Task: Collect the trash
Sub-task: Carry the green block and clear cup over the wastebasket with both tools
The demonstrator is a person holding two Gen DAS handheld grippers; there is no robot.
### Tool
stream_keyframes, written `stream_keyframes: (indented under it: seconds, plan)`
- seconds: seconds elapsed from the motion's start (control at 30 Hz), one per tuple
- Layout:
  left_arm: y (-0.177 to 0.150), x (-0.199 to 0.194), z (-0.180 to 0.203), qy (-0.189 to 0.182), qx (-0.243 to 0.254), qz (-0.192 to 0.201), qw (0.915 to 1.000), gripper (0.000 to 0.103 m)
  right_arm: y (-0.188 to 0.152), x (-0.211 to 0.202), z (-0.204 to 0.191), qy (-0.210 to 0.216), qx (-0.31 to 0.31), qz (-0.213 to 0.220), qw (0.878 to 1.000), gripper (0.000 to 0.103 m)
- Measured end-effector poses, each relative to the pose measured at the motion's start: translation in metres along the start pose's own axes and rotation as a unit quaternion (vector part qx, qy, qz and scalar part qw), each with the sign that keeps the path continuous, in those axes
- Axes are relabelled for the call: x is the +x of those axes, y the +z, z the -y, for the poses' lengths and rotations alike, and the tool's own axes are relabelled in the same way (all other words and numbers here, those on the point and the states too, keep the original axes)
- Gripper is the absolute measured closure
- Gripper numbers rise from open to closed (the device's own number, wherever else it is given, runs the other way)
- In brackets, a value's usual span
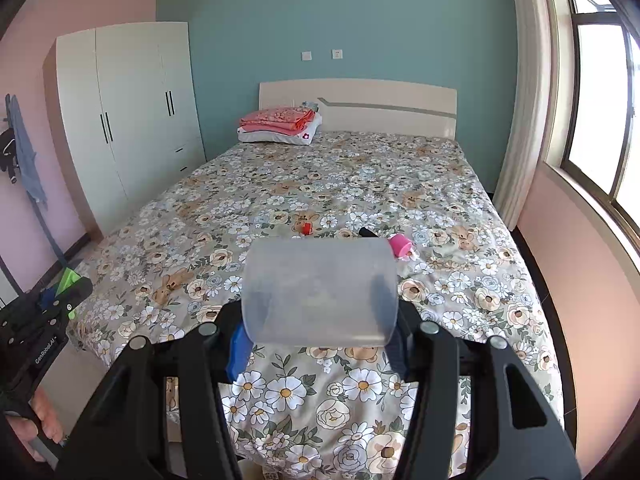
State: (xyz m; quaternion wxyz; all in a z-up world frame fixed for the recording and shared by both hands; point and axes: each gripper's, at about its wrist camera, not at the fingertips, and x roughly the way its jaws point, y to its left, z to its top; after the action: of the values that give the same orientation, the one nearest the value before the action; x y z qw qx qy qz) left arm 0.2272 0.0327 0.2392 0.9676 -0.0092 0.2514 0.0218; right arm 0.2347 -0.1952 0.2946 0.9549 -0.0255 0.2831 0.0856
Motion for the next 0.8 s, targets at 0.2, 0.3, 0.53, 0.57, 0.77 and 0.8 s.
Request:
stream_keyframes:
  seconds: [0.2, 0.3, 0.53, 0.57, 0.77, 0.8]
  plan:
    - [-0.023, -0.038, 0.008, -0.023, 0.033, 0.01, 0.9991, 0.08, -0.04, -0.041, -0.013, 0.031, -0.026, 0.005, 0.999, 0.049]
    - [-0.039, -0.052, 0.013, -0.034, 0.063, 0.009, 0.9974, 0.08, -0.059, -0.052, -0.018, 0.049, -0.037, -0.006, 0.998, 0.049]
    - [-0.083, -0.059, 0.011, -0.048, 0.113, -0.009, 0.9924, 0.08, -0.11, -0.063, -0.024, 0.062, -0.065, -0.023, 0.996, 0.049]
    - [-0.091, -0.057, 0.009, -0.049, 0.117, -0.013, 0.9918, 0.08, -0.119, -0.061, -0.025, 0.062, -0.068, -0.026, 0.995, 0.049]
    - [-0.143, -0.03, -0.002, -0.063, 0.135, -0.067, 0.9865, 0.08, -0.177, -0.04, -0.025, 0.073, -0.08, -0.073, 0.991, 0.049]
    - [-0.153, -0.025, -0.004, -0.066, 0.139, -0.077, 0.9851, 0.08, -0.186, -0.036, -0.025, 0.074, -0.079, -0.08, 0.991, 0.049]
